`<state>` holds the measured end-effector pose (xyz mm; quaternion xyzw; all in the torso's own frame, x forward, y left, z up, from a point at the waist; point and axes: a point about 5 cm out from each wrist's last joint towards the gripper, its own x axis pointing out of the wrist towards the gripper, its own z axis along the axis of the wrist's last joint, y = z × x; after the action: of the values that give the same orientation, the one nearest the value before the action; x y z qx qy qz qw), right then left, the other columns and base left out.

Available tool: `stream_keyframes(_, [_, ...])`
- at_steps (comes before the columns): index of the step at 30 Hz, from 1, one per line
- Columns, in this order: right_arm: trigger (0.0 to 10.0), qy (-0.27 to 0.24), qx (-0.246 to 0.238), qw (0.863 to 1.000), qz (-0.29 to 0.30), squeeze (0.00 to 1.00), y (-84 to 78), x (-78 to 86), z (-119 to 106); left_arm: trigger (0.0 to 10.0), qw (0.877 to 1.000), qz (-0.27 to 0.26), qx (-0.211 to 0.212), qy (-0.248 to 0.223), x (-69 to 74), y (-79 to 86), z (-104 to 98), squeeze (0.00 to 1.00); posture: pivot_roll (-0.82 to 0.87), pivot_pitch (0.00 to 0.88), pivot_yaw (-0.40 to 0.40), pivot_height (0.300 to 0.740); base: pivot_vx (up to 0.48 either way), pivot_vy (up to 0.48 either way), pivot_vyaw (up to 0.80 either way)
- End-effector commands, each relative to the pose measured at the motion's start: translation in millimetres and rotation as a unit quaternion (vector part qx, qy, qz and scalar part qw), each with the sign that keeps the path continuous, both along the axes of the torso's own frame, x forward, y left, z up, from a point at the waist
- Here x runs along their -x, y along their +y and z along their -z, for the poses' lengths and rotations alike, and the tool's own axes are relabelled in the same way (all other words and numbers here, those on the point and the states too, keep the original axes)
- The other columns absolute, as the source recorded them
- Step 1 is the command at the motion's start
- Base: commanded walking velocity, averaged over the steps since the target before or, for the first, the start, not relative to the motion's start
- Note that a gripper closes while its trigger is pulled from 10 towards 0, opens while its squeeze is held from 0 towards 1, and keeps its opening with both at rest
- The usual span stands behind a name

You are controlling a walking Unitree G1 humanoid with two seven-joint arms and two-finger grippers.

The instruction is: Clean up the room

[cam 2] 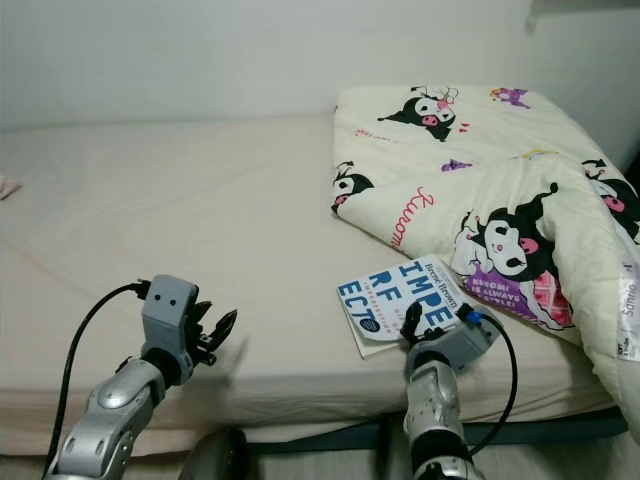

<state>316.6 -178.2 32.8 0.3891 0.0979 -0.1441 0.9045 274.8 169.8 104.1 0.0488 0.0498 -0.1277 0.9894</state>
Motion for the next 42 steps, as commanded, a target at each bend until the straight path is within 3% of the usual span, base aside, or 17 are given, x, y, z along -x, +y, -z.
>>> stream_keyframes(1, [10.0, 0.036, -0.035, 0.998, -0.048, 0.00, 22.8, 6.3, 15.2, 10.0, 1.000, 0.002, -0.024, -0.003, 4.0, 3.6, 0.2, 0.00, 0.09, 0.121, 0.036, 0.570, 0.000, 0.000, 0.00])
stream_keyframes(5, [10.0, 0.072, -0.024, 0.995, -0.069, 0.00, 27.5, 17.6, 29.3, 10.0, 1.000, 0.004, -0.025, -0.003, 6.9, 2.2, 1.2, 0.00, 0.09, 0.119, 0.032, 0.570, 0.000, 0.000, 0.00])
stream_keyframes(9, [10.0, 0.078, -0.034, 0.994, -0.061, 0.00, 25.5, 28.7, 39.1, 10.0, 1.000, 0.006, -0.027, -0.004, 7.7, 0.4, 1.3, 0.00, 0.09, 0.120, 0.034, 0.570, 0.000, 0.000, 0.00])
stream_keyframes(14, [10.0, 0.059, -0.046, 0.996, -0.053, 0.00, 24.4, 25.0, 34.9, 10.0, 1.000, 0.008, -0.027, -0.006, 6.9, -0.5, 0.8, 0.00, 0.08, 0.119, 0.038, 0.570, 0.000, 0.000, 0.00])
stream_keyframes(16, [10.0, 0.025, -0.054, 0.997, -0.041, 0.00, 22.6, 17.0, 24.9, 10.0, 1.000, 0.010, -0.028, -0.010, 6.1, -1.1, -0.1, 0.00, 0.08, 0.116, 0.039, 0.570, 0.000, 0.000, 0.00])
stream_keyframes(17, [3.5, 0.013, -0.053, 0.998, -0.035, 0.00, 21.5, 14.5, 21.4, 10.0, 0.999, 0.010, -0.028, -0.011, 6.0, -1.3, -0.4, 0.00, 0.09, 0.114, 0.038, 0.570, 0.000, 0.000, 0.00])
stream_keyframes(19, [3.5, 0.007, -0.053, 0.998, -0.033, 0.00, 20.8, 13.3, 19.6, 10.0, 0.999, 0.010, -0.028, -0.011, 6.1, -1.5, -0.6, 0.00, 0.09, 0.114, 0.038, 0.570, 0.000, 0.000, 0.00])
stream_keyframes(20, [0.0, 0.002, -0.052, 0.998, -0.030, 0.00, 19.9, 12.3, 18.2, 10.0, 0.999, 0.009, -0.029, -0.012, 6.2, -1.6, -0.8, 0.00, 0.09, 0.113, 0.036, 0.570, 0.000, 0.000, 0.00])
stream_keyframes(42, [0.0, -0.043, -0.020, 0.997, -0.060, 0.00, 16.5, -3.8, -2.4, 10.0, 0.999, -0.012, -0.030, -0.026, -1.2, -1.5, -1.3, 0.00, 0.06, 0.086, 0.009, 0.570, 0.000, 0.000, 0.00])
